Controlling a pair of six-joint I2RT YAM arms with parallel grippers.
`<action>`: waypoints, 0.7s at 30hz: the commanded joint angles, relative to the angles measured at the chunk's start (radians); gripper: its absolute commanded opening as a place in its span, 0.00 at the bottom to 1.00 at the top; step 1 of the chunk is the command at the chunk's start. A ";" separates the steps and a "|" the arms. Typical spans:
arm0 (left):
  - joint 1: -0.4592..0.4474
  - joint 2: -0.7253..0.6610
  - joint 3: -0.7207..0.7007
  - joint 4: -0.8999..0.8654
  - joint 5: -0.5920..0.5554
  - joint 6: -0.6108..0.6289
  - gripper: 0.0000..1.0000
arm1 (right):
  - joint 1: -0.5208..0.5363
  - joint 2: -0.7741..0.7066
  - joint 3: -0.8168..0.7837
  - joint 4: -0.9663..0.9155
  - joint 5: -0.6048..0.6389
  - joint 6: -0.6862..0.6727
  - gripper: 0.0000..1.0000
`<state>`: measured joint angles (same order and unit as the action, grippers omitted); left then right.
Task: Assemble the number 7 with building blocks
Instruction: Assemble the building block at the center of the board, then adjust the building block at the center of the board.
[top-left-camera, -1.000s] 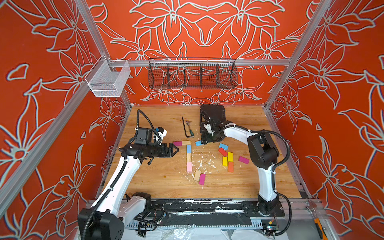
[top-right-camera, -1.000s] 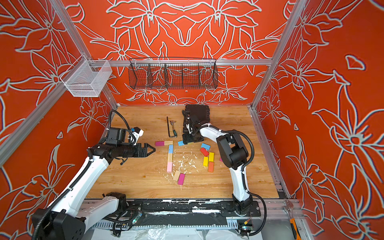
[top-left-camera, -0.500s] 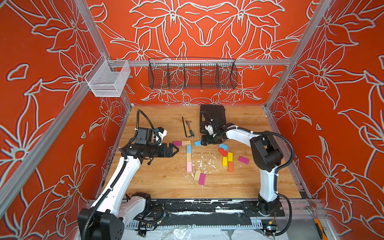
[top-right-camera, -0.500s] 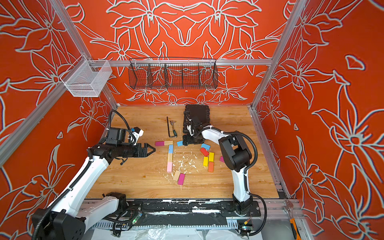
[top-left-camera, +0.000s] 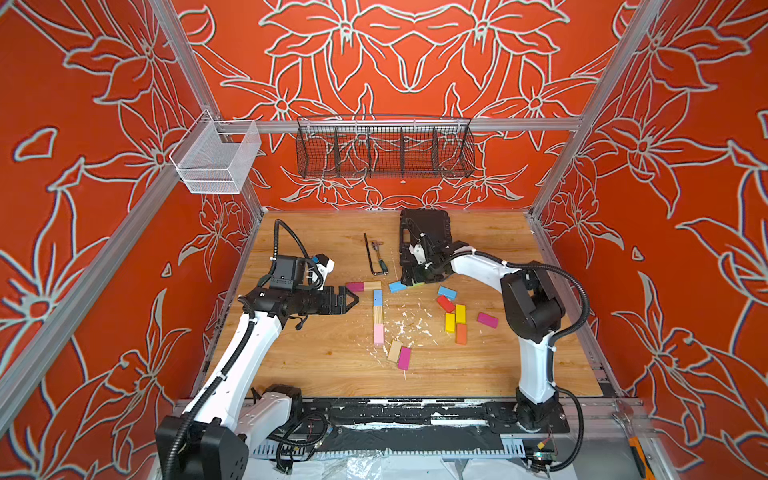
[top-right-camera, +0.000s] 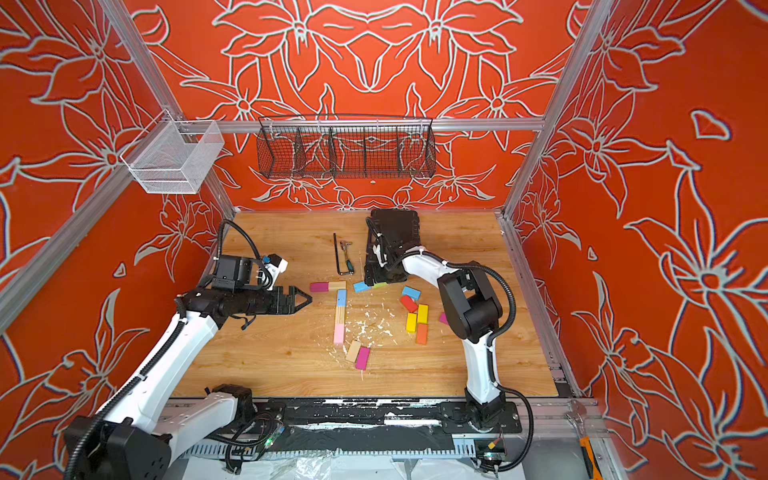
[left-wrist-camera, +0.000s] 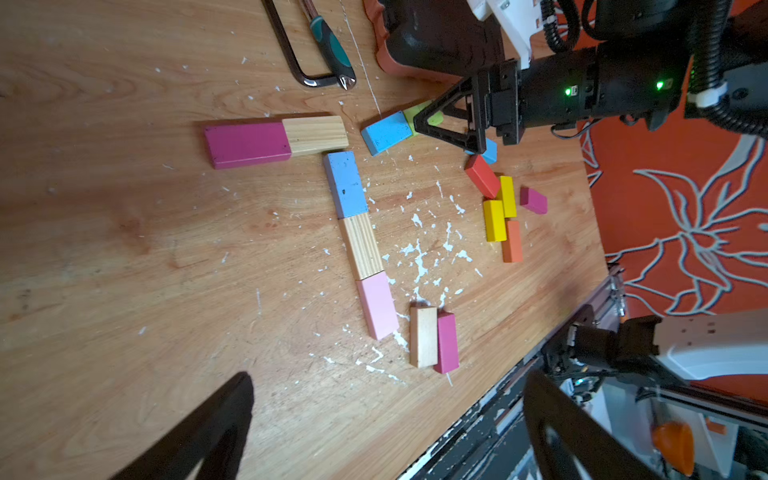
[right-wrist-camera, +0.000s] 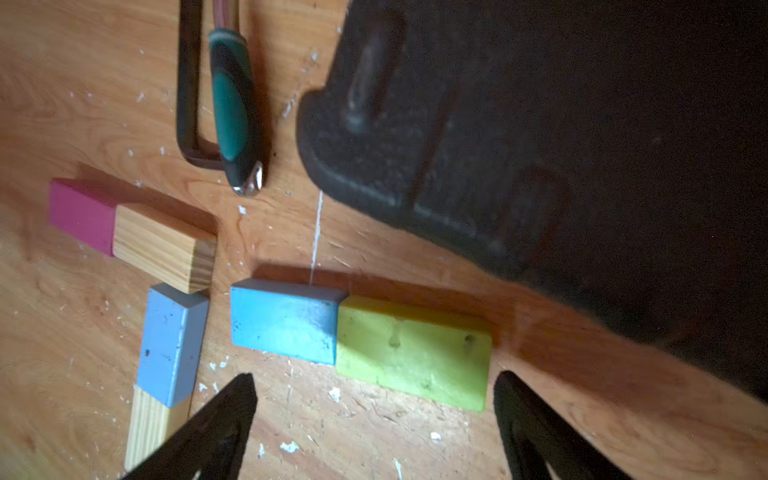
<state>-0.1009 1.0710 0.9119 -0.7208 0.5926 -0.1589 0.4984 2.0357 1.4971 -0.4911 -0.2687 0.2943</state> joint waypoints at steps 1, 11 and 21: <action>-0.090 0.073 0.028 0.055 0.014 -0.083 0.98 | -0.005 0.022 0.015 -0.016 -0.001 0.015 0.92; -0.229 0.491 0.343 0.076 -0.017 -0.330 0.97 | -0.050 -0.040 -0.087 0.076 -0.101 0.077 0.97; -0.337 0.754 0.532 0.077 -0.084 -0.401 0.97 | -0.139 -0.149 -0.237 0.112 -0.092 0.105 0.97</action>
<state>-0.4206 1.7855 1.3987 -0.6338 0.5346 -0.5232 0.3847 1.9522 1.3094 -0.3962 -0.3676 0.3737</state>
